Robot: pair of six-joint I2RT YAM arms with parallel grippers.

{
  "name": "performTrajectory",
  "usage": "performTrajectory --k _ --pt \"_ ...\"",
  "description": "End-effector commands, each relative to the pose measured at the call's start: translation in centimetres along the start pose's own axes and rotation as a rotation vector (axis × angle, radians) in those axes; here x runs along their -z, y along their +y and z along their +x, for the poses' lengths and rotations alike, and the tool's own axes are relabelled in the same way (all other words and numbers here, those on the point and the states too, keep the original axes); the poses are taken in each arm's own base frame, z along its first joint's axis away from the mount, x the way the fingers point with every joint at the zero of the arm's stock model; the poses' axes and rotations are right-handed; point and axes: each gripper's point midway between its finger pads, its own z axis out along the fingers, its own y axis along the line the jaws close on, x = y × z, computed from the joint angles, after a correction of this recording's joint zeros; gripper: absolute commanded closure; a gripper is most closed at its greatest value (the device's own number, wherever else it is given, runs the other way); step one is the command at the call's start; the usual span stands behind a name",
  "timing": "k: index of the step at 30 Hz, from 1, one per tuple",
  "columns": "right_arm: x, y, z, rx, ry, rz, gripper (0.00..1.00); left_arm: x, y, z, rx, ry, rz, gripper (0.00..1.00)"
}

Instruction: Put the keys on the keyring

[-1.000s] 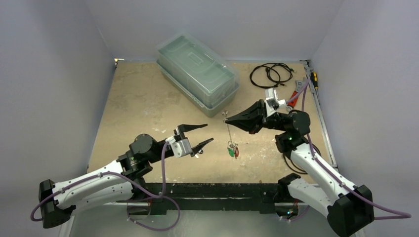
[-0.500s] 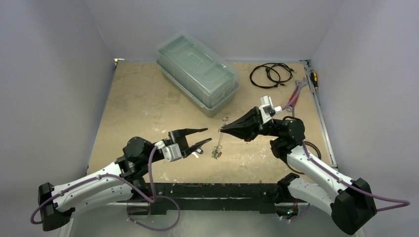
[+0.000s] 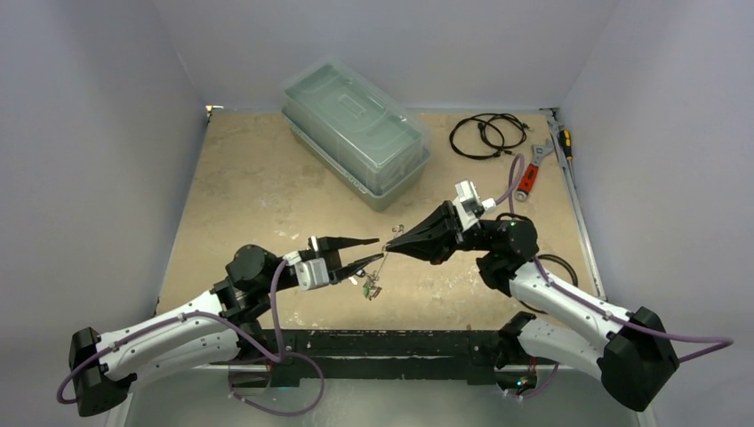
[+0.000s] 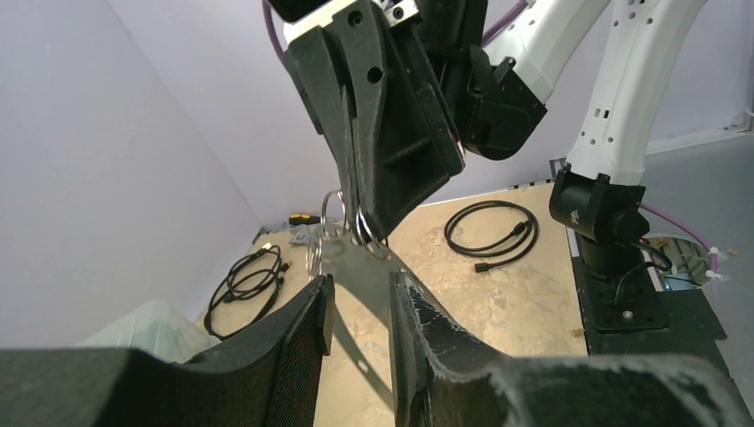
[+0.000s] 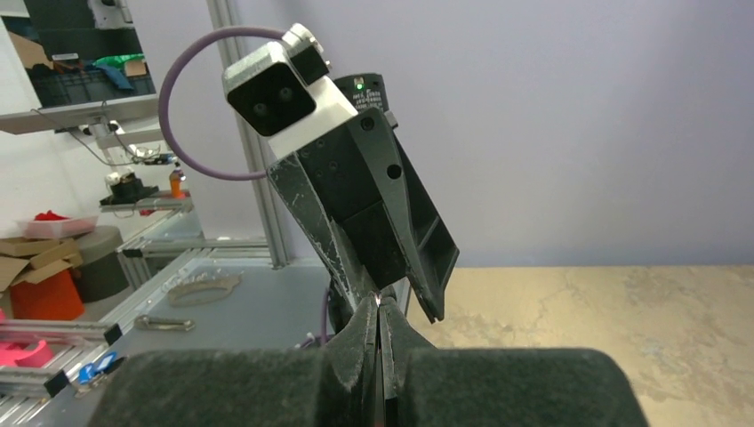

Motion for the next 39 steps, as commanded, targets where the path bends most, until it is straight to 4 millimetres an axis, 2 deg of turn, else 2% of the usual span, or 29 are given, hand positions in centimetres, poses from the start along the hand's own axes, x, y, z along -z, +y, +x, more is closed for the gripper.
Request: performTrajectory --k 1,10,14,17,24,35,39 --pt "-1.0 -0.2 -1.1 0.061 -0.046 0.001 1.00 -0.1 -0.4 -1.0 0.008 -0.049 0.027 0.70" --pt "-2.0 -0.2 -1.2 0.067 -0.046 -0.011 1.00 -0.3 -0.8 -0.4 0.014 -0.022 0.056 0.76" --pt "-2.1 0.1 -1.2 0.072 -0.042 -0.019 1.00 -0.3 -0.8 -0.2 0.013 -0.012 0.057 0.87" --pt "-2.1 0.4 -1.1 0.073 -0.037 -0.031 1.00 -0.4 -0.9 -0.1 0.016 -0.003 0.066 1.00" --pt "-2.0 1.2 -1.0 0.065 -0.026 -0.072 1.00 -0.4 -0.8 0.5 0.041 0.048 0.065 1.00" --pt "-1.8 1.0 1.0 0.059 0.091 -0.086 0.79 -0.5 -0.6 0.3 0.058 0.085 0.068 1.00" --pt "-1.6 0.2 1.7 0.077 0.132 -0.055 0.77 -0.4 -0.2 0.4 0.056 0.097 0.051 1.00"
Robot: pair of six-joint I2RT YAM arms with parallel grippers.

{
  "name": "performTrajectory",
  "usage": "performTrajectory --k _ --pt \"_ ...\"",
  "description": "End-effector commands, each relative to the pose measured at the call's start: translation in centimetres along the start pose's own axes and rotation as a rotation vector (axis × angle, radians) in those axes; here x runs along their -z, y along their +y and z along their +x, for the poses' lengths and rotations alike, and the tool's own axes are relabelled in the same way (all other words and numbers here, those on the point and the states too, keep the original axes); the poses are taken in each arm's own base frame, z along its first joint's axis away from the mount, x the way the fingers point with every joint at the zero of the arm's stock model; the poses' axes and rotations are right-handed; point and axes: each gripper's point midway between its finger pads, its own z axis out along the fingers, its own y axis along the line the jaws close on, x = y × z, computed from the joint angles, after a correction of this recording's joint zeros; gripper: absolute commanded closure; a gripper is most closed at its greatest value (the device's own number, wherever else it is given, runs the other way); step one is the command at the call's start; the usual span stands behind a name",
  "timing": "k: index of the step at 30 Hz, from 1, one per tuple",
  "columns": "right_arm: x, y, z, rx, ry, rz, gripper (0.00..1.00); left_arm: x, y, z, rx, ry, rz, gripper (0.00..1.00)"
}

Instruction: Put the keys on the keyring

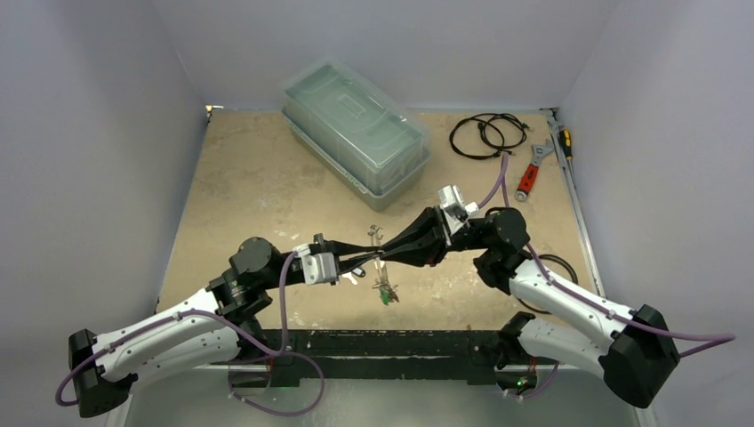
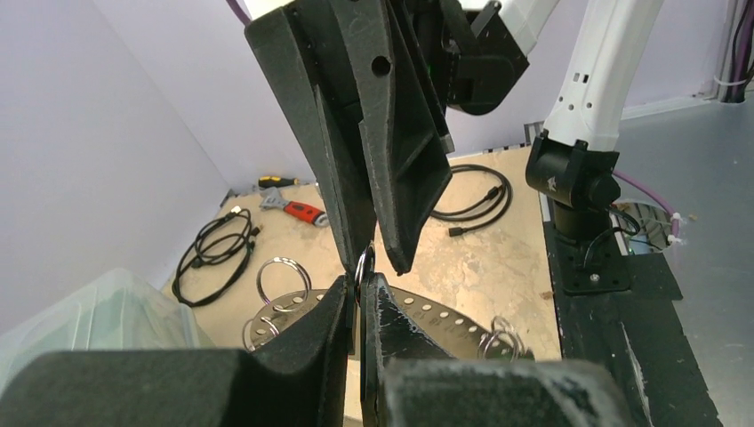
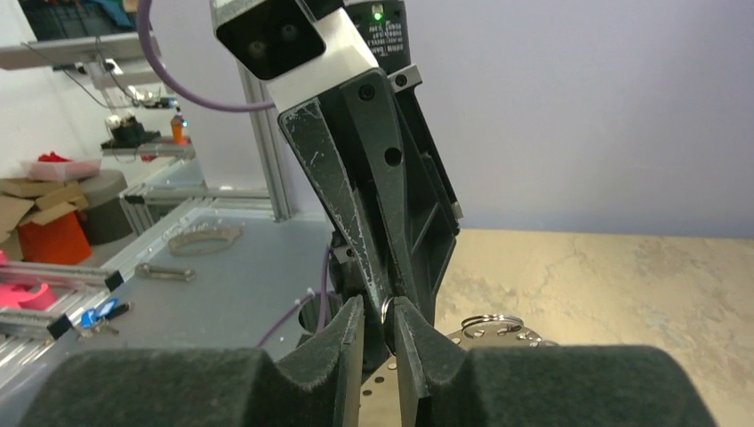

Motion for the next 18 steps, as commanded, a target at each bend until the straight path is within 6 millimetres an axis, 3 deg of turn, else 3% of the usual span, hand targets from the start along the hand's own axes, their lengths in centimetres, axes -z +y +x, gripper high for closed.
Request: performTrajectory --k 1,9,13,18 --pt "-0.6 -0.1 -0.9 0.072 0.028 0.003 0.77 -0.3 0.7 -1.1 -0.001 -0.004 -0.015 1.00" --pt "0.2 -2.4 -0.3 0.143 0.121 0.137 0.65 -0.2 1.1 -0.9 -0.003 0.019 -0.035 1.00" --pt "0.5 -2.8 -0.6 0.169 0.131 0.181 0.47 -0.3 1.2 -0.5 0.006 0.046 -0.032 1.00" --pt "1.2 -3.7 -1.2 0.212 0.161 0.259 0.36 -0.4 1.3 -0.1 0.002 0.070 -0.036 1.00"
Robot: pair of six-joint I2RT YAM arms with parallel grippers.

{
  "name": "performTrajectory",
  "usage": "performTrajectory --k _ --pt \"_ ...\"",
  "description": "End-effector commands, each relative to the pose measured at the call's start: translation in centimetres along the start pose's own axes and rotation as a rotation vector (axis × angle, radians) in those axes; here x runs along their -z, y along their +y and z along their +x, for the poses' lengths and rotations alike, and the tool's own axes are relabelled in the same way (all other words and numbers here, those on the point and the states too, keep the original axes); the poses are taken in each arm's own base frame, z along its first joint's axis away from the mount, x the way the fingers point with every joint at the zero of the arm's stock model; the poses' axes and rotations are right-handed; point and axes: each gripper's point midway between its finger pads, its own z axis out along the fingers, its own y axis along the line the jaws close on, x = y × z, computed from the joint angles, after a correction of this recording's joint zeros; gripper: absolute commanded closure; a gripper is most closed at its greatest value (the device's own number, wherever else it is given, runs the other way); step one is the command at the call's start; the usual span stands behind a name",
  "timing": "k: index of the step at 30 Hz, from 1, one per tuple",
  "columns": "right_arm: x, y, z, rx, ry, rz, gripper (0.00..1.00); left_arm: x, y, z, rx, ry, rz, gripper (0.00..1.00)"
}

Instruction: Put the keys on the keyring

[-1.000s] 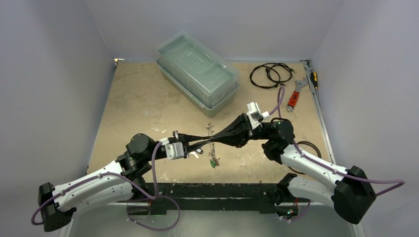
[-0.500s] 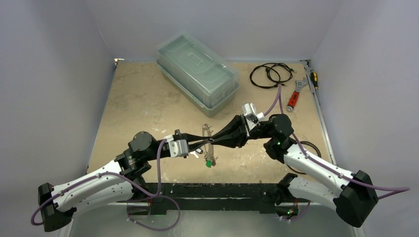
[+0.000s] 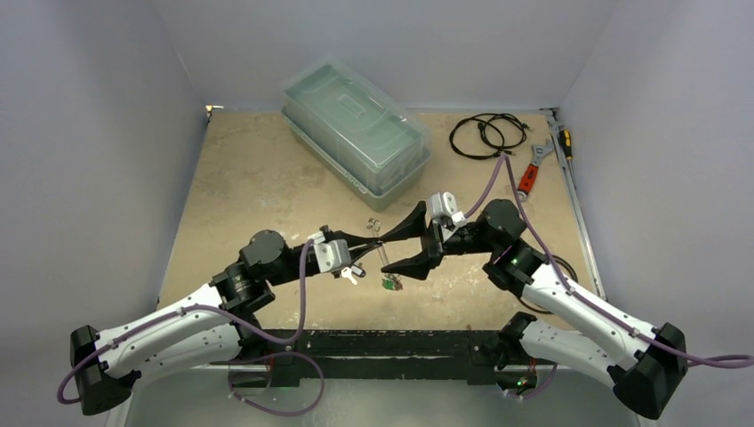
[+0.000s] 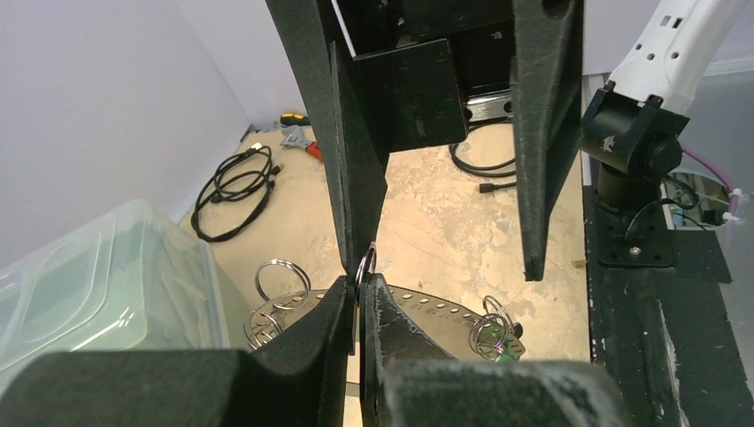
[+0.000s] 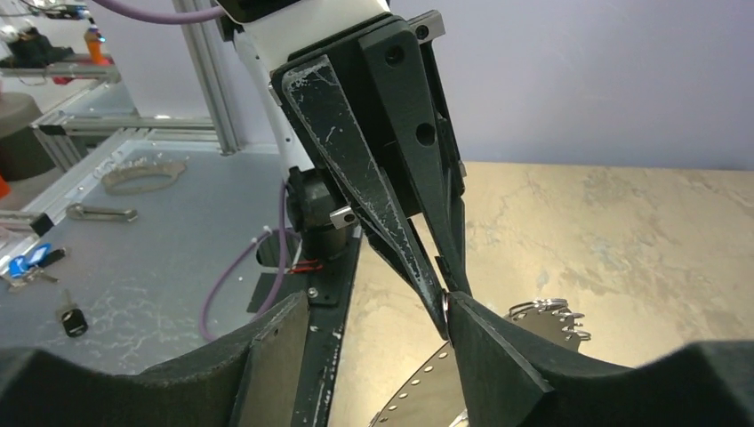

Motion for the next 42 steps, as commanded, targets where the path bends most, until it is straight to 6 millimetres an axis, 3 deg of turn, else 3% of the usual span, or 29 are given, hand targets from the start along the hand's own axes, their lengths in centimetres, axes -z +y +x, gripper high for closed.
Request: performTrajectory --k 1,11,22,26,34,42 --pt "0.6 -3.1 -2.9 0.145 -0.004 0.175 0.35 -0.2 -0.5 -2.5 -0.026 -0.055 0.047 1.00" --pt "1.7 -5.4 -2.3 0.200 0.109 0.298 0.35 -0.4 -0.4 -1.9 -0.012 -0.005 0.051 1.00" --pt "1.5 -3.4 -2.3 0.216 0.126 0.190 0.51 0.6 0.3 0.1 -0.051 0.149 0.032 1.00" --pt "1.3 -3.7 -2.0 0.181 0.151 0.193 0.54 1.0 1.0 0.9 -0.053 0.219 0.006 1.00" --pt "0.3 -3.6 1.0 0.148 0.284 0.198 0.53 1.2 1.4 1.7 -0.038 0.265 -0.016 1.00" --pt "0.9 -3.6 1.6 0.236 0.269 0.233 0.50 1.0 1.2 2.3 -0.021 0.302 -0.003 1.00"
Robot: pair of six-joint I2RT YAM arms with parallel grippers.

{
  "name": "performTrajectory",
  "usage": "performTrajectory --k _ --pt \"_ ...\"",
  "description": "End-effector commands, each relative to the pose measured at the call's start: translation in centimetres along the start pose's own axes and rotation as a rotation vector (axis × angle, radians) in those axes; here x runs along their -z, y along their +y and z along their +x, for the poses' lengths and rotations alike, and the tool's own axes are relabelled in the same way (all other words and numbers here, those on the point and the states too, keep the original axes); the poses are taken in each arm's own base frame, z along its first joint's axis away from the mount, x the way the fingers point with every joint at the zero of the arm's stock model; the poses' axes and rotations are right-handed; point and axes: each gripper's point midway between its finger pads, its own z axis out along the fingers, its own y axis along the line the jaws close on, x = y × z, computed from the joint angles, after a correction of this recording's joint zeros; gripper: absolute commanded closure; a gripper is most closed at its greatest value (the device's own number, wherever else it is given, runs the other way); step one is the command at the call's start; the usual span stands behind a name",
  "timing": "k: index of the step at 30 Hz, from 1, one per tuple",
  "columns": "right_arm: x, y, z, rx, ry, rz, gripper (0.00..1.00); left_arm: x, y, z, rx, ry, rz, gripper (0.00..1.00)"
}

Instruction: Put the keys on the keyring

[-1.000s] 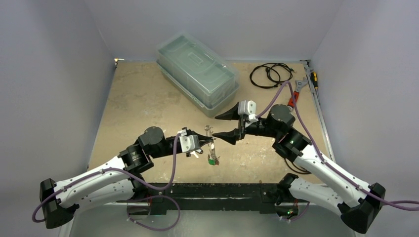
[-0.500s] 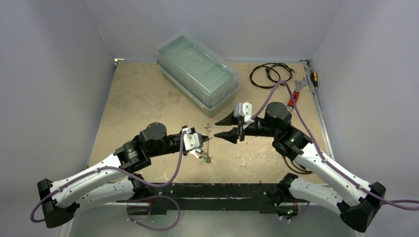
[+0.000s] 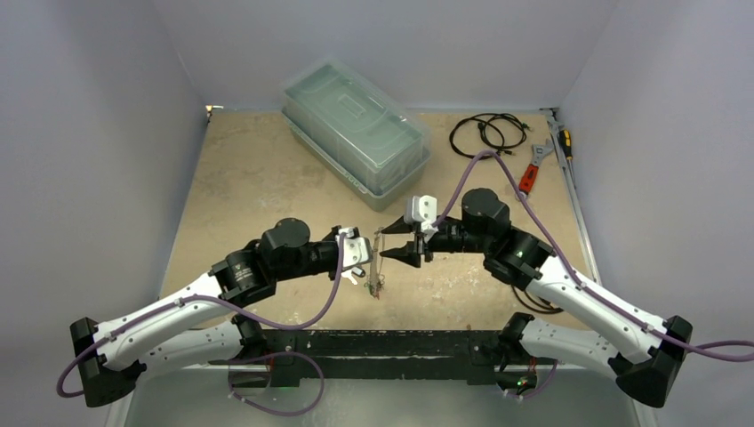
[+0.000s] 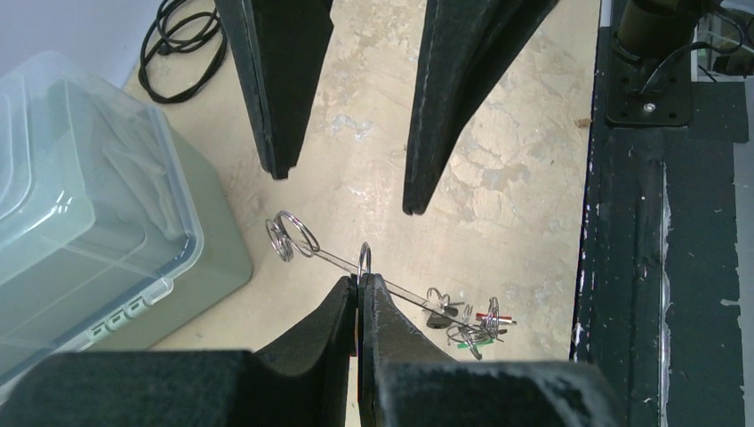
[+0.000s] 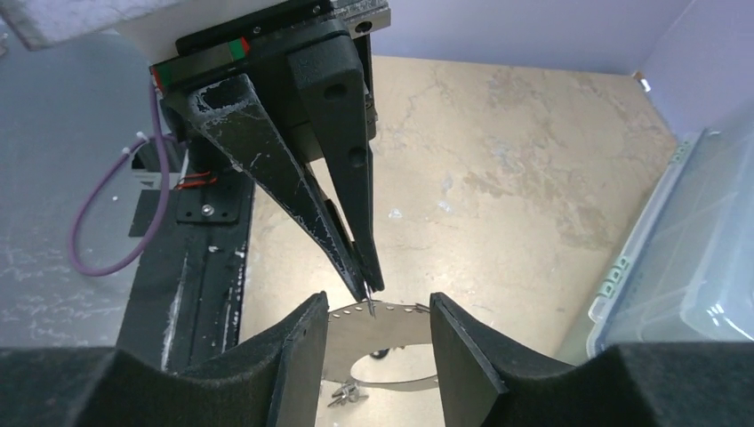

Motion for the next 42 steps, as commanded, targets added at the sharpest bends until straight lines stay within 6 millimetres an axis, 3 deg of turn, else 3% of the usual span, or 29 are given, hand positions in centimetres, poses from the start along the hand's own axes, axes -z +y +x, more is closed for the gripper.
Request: performTrajectory --k 1,8,18,28,39,42 --pt "0.5 -0.6 -0.3 0.077 -0.021 0.055 0.51 0.6 1.2 -3.1 -0.019 -0.073 -0.037 1.00" --pt "-0.6 -0.6 2.0 0.088 0.061 0.037 0.54 0.6 1.1 -3.2 -0.018 -0.077 -0.027 1.00" --pt "-1.7 -0.7 3.1 0.087 0.081 0.023 0.63 0.4 0.9 -3.0 -0.014 -0.073 -0.016 1.00" --pt "-2.3 -0.9 4.4 0.071 0.123 0.025 0.78 0.4 0.9 -2.9 -0.014 -0.073 -0.018 1.00" --pt "-2.7 -0.6 4.3 0.077 0.101 0.019 0.99 0.1 0.9 -2.6 -0.010 -0.061 -0.015 1.00" --pt "-2.7 -0.4 4.1 0.079 0.089 0.009 1.00 0.0 0.9 -2.6 -0.008 -0.061 -0.014 1.00"
